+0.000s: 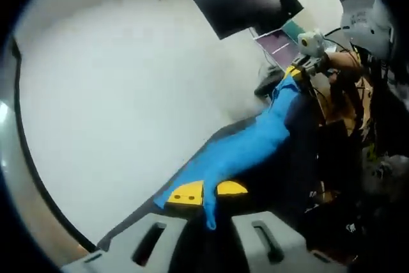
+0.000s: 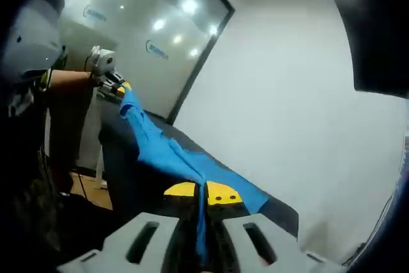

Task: Spread out the cloth and fold it

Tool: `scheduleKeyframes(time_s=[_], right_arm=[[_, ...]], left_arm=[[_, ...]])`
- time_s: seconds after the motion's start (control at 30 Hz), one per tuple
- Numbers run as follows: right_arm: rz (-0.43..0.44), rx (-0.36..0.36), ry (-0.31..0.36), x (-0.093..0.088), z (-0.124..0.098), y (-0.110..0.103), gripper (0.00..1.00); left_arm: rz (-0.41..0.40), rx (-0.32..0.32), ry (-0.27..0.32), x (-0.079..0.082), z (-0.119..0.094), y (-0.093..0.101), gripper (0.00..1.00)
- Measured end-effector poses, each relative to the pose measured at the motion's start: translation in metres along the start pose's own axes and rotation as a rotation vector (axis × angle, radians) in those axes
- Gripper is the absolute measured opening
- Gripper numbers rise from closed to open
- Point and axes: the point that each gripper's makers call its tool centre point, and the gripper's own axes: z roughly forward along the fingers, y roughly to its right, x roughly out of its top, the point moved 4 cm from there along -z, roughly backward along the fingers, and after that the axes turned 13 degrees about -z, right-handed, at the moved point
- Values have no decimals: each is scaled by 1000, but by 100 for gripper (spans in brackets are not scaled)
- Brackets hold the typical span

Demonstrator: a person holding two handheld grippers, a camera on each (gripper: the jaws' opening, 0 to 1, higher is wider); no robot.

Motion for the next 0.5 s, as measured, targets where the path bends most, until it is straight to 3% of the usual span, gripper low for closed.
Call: scheduleKeyframes(time_s=[0.17,0.23,0.33,0.5], right_arm=[[-114,-21,67,49,-24,13,1],[-117,-33,115,69,-38,17,1],[-85,-39,176,88,-63,15,1],[-30,1,254,99,-111,-9,1]], left_arm=[[46,47,51,48,-30,0,2],[-10,44,98,66,-42,3,2],[-22,25,131,79,-65,14,2],[-30,-37,153,90,-94,37,2]])
